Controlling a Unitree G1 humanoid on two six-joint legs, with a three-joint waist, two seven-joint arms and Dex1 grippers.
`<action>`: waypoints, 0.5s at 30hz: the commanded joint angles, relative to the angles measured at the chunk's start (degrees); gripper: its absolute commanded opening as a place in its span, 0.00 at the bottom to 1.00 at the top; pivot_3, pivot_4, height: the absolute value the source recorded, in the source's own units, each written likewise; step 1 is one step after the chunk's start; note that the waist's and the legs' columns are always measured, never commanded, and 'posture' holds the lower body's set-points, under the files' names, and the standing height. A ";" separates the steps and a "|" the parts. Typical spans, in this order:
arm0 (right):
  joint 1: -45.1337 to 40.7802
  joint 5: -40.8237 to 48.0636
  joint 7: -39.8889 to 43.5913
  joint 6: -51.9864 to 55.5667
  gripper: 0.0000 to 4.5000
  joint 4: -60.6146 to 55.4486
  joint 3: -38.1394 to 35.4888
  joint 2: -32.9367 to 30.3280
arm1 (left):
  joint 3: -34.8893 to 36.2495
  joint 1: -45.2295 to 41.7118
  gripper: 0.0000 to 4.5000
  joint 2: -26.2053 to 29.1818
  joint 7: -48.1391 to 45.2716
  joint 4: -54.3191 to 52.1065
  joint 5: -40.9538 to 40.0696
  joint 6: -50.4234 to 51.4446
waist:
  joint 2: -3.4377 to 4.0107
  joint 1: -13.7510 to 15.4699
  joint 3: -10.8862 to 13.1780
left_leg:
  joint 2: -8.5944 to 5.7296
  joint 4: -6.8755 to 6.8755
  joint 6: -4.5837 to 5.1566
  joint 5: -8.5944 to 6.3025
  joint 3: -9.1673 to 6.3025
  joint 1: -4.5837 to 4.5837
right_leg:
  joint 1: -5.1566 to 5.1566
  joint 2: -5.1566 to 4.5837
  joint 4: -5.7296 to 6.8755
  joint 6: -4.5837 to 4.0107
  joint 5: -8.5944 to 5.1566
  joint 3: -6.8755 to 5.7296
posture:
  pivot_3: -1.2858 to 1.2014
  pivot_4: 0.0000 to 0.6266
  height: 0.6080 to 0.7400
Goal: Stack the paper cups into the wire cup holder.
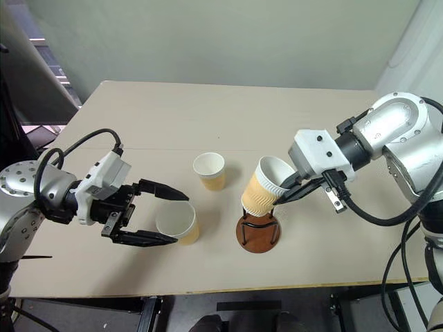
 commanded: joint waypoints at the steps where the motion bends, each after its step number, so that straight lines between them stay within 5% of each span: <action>1: -0.04 -1.74 0.18 -1.32 0.01 -0.32 0.03 0.36 | 2.49 0.26 1.00 1.10 0.52 -2.00 -1.12 0.24 | 0.00 0.00 0.00 | 0.00 0.01 0.00 0.00 0.00 0.00 | 0.00 0.00 0.00 0.00 0.00 0.00 | 0.52 0.24 1.00; 6: 0.14 -4.07 0.18 -2.17 0.19 0.72 0.99 0.88 | 2.88 0.68 1.00 1.55 0.95 -2.15 -1.39 0.34 | 0.00 -0.01 0.00 | 0.02 0.03 0.00 0.00 -0.01 0.00 | 0.00 -0.01 0.01 -0.02 0.01 -0.01 | 0.52 0.24 1.00; 15: 0.89 -4.91 -0.50 -0.02 0.88 1.18 -1.26 0.99 | 2.82 -0.75 1.00 2.36 0.45 0.80 0.49 -1.52 | 0.00 0.00 0.00 | 0.03 0.01 -0.01 -0.01 -0.01 -0.01 | -0.01 0.00 0.00 -0.04 0.01 0.00 | 0.52 0.24 1.00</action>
